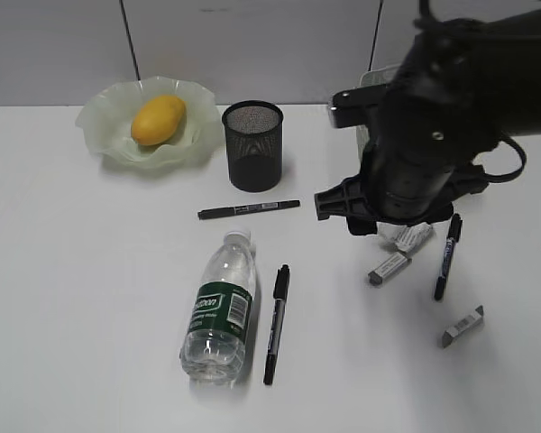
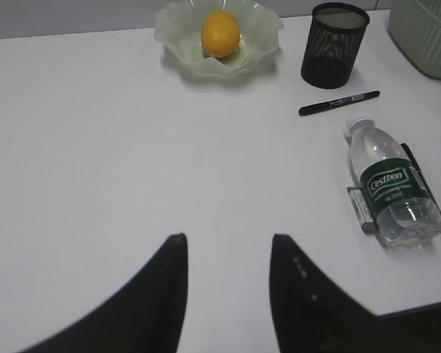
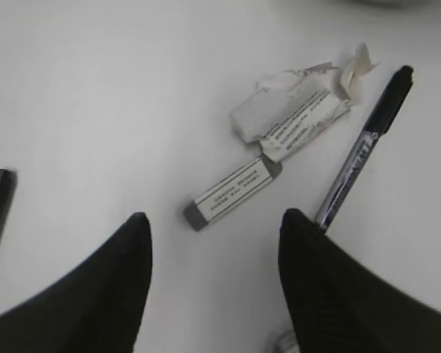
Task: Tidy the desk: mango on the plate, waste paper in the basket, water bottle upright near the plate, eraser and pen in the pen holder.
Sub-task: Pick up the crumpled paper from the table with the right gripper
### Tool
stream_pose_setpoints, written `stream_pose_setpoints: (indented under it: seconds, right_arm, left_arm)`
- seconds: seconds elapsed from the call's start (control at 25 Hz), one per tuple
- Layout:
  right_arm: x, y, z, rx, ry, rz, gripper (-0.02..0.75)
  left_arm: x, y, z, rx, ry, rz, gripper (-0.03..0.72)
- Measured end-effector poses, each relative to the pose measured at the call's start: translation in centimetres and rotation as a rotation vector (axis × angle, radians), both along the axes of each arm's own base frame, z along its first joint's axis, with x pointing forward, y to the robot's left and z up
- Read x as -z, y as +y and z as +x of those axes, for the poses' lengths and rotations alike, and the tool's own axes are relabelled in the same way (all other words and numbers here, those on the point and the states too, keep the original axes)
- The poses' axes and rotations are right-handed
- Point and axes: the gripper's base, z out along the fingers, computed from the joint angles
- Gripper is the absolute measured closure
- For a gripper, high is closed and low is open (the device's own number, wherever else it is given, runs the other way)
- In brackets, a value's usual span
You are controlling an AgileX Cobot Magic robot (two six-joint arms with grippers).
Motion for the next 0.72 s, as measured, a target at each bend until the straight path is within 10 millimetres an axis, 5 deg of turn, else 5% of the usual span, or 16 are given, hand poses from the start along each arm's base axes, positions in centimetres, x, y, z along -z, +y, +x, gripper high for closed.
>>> stream_pose_setpoints:
  seconds: [0.2,0.72]
  right_arm:
    - [2.2,0.2,0.8,-0.016,0.019,-0.168,0.293]
    - [4.4,0.6,2.2,0.045,-0.067,-0.183,0.160]
  left_arm:
    - [0.0,0.0,0.0,0.000,0.000,0.000,0.396]
    - [0.0,0.0,0.0,0.000,-0.001,-0.001,0.397]
